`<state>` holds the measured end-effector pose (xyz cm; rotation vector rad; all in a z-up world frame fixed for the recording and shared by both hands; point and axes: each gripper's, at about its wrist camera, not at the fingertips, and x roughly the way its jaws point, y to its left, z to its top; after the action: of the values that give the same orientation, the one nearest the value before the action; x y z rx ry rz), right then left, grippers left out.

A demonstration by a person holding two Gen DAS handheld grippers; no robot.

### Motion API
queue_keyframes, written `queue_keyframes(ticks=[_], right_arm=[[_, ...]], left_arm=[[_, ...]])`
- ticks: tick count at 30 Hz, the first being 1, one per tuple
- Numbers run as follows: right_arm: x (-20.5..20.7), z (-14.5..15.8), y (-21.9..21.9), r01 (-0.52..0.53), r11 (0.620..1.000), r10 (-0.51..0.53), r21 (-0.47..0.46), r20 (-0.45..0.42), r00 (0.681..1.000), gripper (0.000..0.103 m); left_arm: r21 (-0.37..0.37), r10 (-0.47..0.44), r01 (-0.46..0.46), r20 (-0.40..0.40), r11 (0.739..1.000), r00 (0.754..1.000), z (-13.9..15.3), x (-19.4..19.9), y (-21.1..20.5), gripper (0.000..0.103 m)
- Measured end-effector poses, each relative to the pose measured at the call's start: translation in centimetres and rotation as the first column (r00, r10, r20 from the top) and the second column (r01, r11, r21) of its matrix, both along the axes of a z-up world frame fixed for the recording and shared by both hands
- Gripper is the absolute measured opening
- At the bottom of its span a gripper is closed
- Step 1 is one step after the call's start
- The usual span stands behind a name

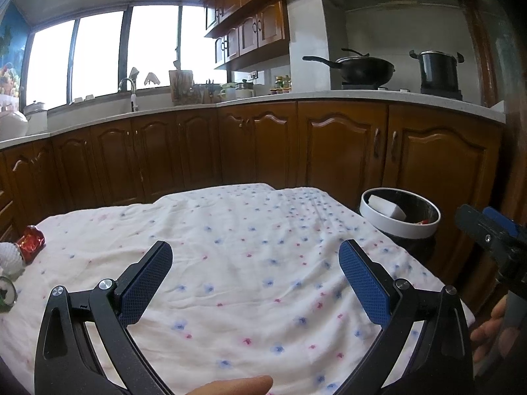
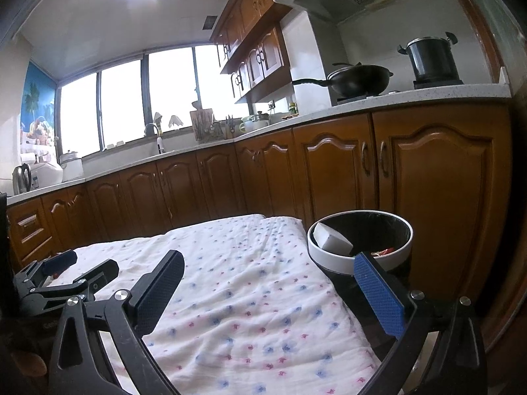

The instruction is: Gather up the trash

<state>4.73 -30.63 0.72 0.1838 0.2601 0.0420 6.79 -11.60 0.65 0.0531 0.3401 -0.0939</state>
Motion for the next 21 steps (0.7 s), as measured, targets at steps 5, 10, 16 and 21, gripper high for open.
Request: queue_keyframes(ticks=[5,10,16,21], right_arm=[[0.03,-0.04,-0.03,-0.002,1.000,0.002,0.001,-0.001,1.000,0.103],[0.01,-0.03,0.00,-0.002,1.000,0.002,0.000,0.000,1.000,0.103],[-0.02,-0.03,-0.05,-0.002,1.000,0.002,0.005,-0.001,1.000,0.103],[-0.05,-0.01,-0.04,0.000,1.000,0.000,0.004,0.000,1.000,0.103]], left_arm=[[0.003,-0.010,0.010,0.004,1.000,1.000,0.13,-0.15,0.09,0.103],[0.000,-0.012,0.012,0.001,1.000,1.000,0.16,-0.26,0.06,0.103],[-0.005,-0.007,0.007,-0.005,1.000,1.000,0.29,0.07,0.30,0.103],[0.002,-0.010,0.010,-0.001,1.000,1.000,0.32,0.14,0.31,0.103]])
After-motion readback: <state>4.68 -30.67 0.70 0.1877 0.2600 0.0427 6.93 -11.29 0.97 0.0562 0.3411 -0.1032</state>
